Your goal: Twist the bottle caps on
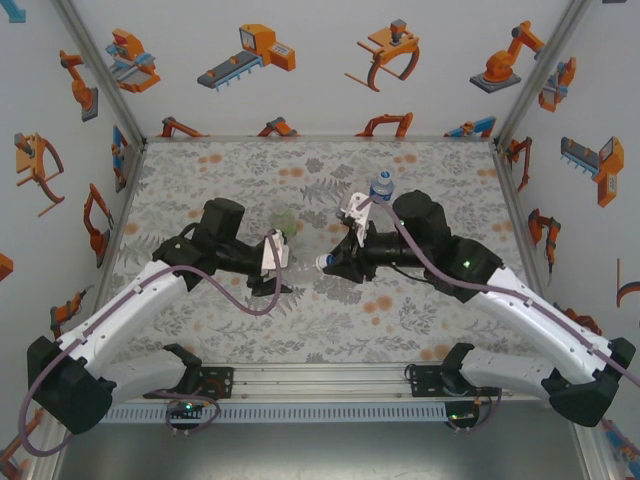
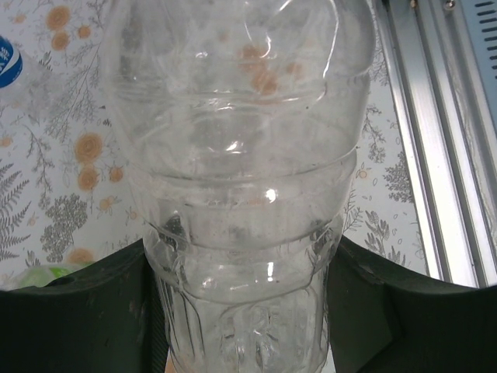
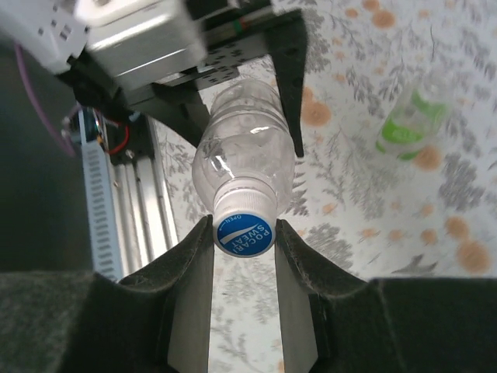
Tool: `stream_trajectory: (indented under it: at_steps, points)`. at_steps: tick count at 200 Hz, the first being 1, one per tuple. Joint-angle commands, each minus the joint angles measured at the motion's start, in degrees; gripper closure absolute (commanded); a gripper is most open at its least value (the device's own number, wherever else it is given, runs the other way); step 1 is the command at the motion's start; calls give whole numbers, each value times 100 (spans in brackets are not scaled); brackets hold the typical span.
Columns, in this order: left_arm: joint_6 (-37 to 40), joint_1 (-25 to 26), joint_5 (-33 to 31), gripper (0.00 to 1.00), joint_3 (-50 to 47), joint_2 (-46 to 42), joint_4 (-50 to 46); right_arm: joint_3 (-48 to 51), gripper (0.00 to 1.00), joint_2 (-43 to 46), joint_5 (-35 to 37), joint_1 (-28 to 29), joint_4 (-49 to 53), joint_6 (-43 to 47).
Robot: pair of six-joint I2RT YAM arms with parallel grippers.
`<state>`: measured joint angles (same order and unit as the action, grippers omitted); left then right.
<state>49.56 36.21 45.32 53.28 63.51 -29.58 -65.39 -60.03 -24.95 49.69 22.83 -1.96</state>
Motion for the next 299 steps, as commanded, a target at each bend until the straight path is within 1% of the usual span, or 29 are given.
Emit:
stream_trajectory:
  at_steps: [1,23,33,45,68,99,106,110,111,142,154,170,182,204,215,221,223,224,227,241,256,270,299]
  points:
    - [-215,34,-301,100,235,11,136,230,100,78,1217,2,-321,-2673]
    - [-247,34,-345,100,219,-6,156,250,100,97,1988,1,163,-4527]
    - [-245,39,-333,100,214,-43,156,282,100,89,2068,5,276,-5305]
    - [-237,50,-309,100,172,-74,204,351,100,56,1973,-3,213,-5856]
    - [-245,61,-275,100,169,-72,229,308,100,-38,1889,0,118,-6214]
    - [-236,75,-252,100,158,-82,234,187,100,-131,1913,0,106,-6103]
    - [-228,71,-240,100,154,-92,234,159,96,-131,1930,0,127,-6016]
    - [-222,75,-239,99,148,-96,234,137,92,-130,1947,2,142,-5945]
    - [-220,77,-241,99,153,-94,234,138,90,-131,1953,4,147,-5945]
    - [-206,81,-224,99,148,-75,225,-64,64,-17,2067,2,284,-4856]
    - [-202,83,-210,99,145,-61,228,-159,54,71,2105,-1,315,-4298]
    - [-197,82,-204,99,153,-59,208,-219,47,214,2090,-3,286,-3221]
    - [-173,92,-202,99,144,-63,210,-203,45,327,2038,-3,212,-2318]
    - [-104,95,-119,99,121,-58,200,-265,43,404,1566,2,75,-649]
    - [-64,91,-62,98,114,-60,160,-313,43,386,1171,4,59,79]
    - [-45,92,-29,98,120,-62,149,-302,43,378,955,2,47,642]
    - [-37,91,-18,98,110,-61,142,-300,43,378,830,4,46,709]
    - [-35,94,-12,98,112,-64,140,-300,43,378,830,1,46,893]
    - [-31,94,5,98,109,-52,140,-287,42,382,640,-2,54,1031]
    - [24,95,71,98,119,-25,107,-225,42,361,11,4,174,2214]
    - [64,89,129,98,147,8,44,-179,41,319,-628,-3,319,3160]
    - [88,89,156,97,151,15,23,-170,40,241,-816,1,321,3598]
    - [134,95,200,97,157,21,-32,-296,41,16,-857,-2,292,3790]
